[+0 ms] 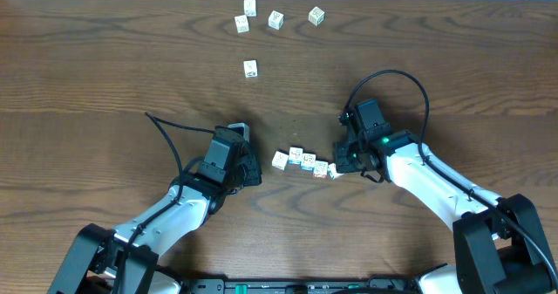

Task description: Lift 5 blocks

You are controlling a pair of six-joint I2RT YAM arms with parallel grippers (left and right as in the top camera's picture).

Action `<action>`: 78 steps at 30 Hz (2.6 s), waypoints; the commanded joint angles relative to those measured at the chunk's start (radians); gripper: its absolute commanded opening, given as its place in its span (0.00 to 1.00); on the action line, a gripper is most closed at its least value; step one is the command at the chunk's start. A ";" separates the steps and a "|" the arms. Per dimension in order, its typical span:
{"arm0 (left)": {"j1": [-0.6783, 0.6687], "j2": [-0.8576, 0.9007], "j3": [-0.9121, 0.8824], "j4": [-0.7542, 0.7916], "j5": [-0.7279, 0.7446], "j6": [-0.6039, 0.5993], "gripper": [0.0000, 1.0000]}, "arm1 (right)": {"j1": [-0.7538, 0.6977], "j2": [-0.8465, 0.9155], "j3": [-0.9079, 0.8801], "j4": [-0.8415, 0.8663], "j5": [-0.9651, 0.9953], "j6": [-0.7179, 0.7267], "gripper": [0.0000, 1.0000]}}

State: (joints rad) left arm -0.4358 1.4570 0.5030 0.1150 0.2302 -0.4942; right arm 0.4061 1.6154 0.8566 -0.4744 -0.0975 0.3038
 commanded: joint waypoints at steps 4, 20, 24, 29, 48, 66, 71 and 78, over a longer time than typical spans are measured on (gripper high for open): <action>-0.004 0.000 0.012 0.002 -0.013 0.014 0.08 | 0.006 0.007 -0.005 -0.061 0.061 0.018 0.01; -0.004 0.000 0.012 0.002 -0.013 0.014 0.08 | 0.047 0.007 -0.094 0.005 -0.042 0.053 0.01; -0.004 0.000 0.012 0.002 -0.013 0.014 0.08 | 0.047 0.007 -0.094 0.045 -0.043 0.060 0.03; -0.004 0.000 0.012 -0.001 -0.013 0.014 0.08 | 0.047 0.007 -0.094 0.058 -0.043 0.063 0.04; 0.005 0.000 0.012 -0.024 -0.021 0.082 0.07 | -0.061 0.006 -0.064 0.043 0.072 0.119 0.01; 0.002 0.003 0.012 0.044 0.103 0.066 0.07 | -0.074 0.006 -0.034 -0.026 -0.090 0.080 0.01; 0.002 0.033 0.012 0.044 0.102 0.011 0.07 | -0.044 0.006 -0.034 -0.022 -0.092 0.081 0.01; 0.002 0.122 0.013 0.063 0.102 -0.027 0.07 | -0.003 0.006 -0.034 0.011 -0.091 0.081 0.01</action>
State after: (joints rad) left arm -0.4343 1.5501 0.5030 0.1772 0.3286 -0.4915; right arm 0.3862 1.6161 0.8043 -0.4702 -0.1825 0.3969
